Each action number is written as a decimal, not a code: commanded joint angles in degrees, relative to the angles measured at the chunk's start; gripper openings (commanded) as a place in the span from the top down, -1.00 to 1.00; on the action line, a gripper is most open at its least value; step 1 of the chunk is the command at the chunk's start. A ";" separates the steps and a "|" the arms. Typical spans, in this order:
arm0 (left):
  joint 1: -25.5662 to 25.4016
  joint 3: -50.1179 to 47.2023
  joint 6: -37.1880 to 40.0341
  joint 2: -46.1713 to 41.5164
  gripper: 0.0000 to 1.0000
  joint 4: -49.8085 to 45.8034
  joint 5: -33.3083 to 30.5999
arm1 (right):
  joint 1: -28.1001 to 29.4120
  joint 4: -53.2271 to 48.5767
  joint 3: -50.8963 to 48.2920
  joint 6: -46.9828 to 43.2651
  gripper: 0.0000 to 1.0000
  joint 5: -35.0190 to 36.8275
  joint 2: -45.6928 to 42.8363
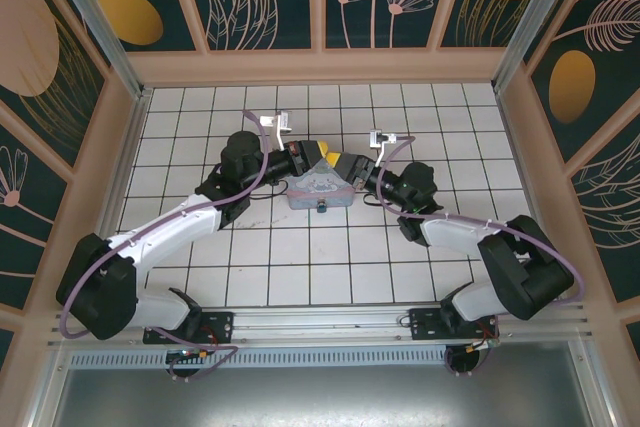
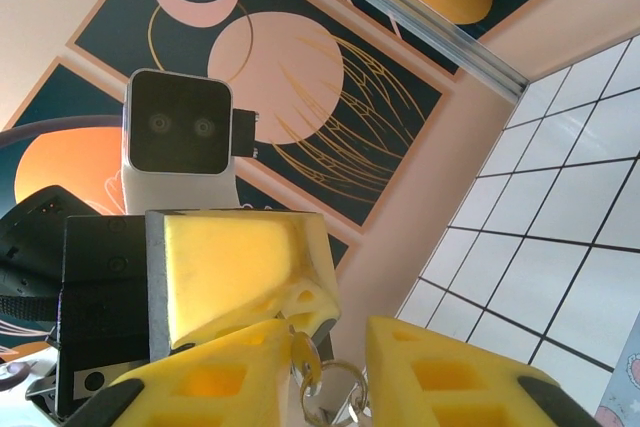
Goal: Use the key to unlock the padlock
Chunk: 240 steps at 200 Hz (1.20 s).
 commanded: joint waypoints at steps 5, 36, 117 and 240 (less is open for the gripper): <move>-0.30 -0.76 -0.59 0.61 1.00 2.82 1.44 | 0.35 3.19 1.67 0.37 0.55 -0.81 0.81; -0.33 -0.85 -0.78 0.74 1.00 2.90 1.37 | 0.32 3.49 1.67 0.74 0.69 -0.80 1.02; -0.38 -1.09 -1.48 1.49 1.00 3.95 1.26 | 0.71 6.41 1.10 2.24 1.00 -1.60 1.77; -0.38 -4.74 0.32 -10.05 -0.97 -8.25 -11.98 | -0.85 -12.78 -4.07 -0.35 1.00 4.64 -8.50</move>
